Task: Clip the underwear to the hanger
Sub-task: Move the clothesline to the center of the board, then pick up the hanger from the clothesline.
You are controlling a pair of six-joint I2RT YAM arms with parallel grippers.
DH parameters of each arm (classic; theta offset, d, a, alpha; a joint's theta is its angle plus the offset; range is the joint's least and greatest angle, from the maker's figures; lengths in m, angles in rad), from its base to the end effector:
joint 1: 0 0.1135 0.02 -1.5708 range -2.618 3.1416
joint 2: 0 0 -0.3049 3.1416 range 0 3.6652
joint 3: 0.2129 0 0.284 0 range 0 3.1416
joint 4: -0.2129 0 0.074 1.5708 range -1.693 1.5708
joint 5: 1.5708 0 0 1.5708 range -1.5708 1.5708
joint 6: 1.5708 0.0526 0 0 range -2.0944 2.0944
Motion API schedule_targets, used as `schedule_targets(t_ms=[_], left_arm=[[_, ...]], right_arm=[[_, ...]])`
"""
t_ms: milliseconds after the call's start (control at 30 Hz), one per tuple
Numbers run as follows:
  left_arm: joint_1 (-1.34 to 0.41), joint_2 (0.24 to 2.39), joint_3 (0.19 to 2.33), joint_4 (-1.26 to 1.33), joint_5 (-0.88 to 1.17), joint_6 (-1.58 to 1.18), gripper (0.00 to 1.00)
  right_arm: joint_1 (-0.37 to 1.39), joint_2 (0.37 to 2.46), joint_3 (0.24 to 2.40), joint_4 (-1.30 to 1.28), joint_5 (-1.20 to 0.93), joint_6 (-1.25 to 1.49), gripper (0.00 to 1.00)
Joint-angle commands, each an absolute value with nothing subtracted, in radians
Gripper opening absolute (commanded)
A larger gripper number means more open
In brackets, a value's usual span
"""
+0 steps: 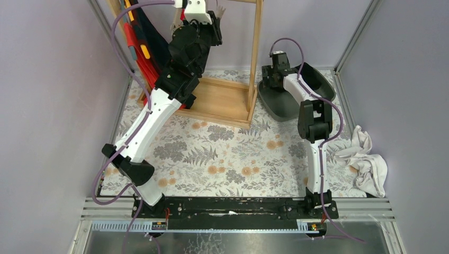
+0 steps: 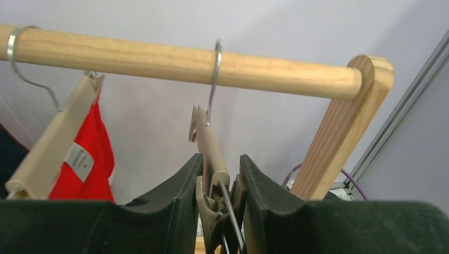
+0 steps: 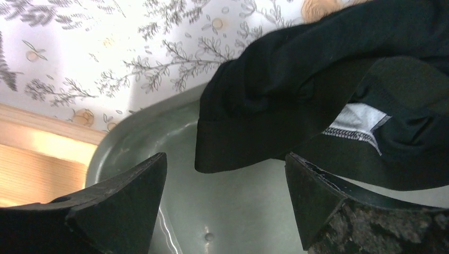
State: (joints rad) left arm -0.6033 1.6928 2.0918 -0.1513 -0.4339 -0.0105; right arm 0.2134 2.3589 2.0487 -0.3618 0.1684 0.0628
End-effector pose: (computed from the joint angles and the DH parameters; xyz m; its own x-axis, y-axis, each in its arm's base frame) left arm 0.3482 -0.2130 0.6091 0.2000 -0.1494 -0.9683 0.1813 0.9769 -0.1132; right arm 0.6052 0.1221 0.2226 -0.6123 -0.0694 -0.7876 -0.0422 0.9976 -0.0550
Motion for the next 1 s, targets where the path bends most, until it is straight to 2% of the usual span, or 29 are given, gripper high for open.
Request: schedule_targets(t_ms=[0, 533, 967], left_arm=[[-0.607, 1.681, 2.034, 0.06, -0.404, 0.045, 0.0], [-0.607, 1.605, 1.877, 0.367, -0.371, 0.111, 0.0], [-0.608, 1.569, 1.748, 0.567, -0.36, 0.144, 0.0]], right_arm=[[0.218, 2.336, 2.019, -0.329, 0.198, 0.071, 0.88], [0.218, 2.434, 2.135, -0.341, 0.212, 0.055, 0.86], [0.214, 2.455, 2.141, -0.316, 0.218, 0.056, 0.85]])
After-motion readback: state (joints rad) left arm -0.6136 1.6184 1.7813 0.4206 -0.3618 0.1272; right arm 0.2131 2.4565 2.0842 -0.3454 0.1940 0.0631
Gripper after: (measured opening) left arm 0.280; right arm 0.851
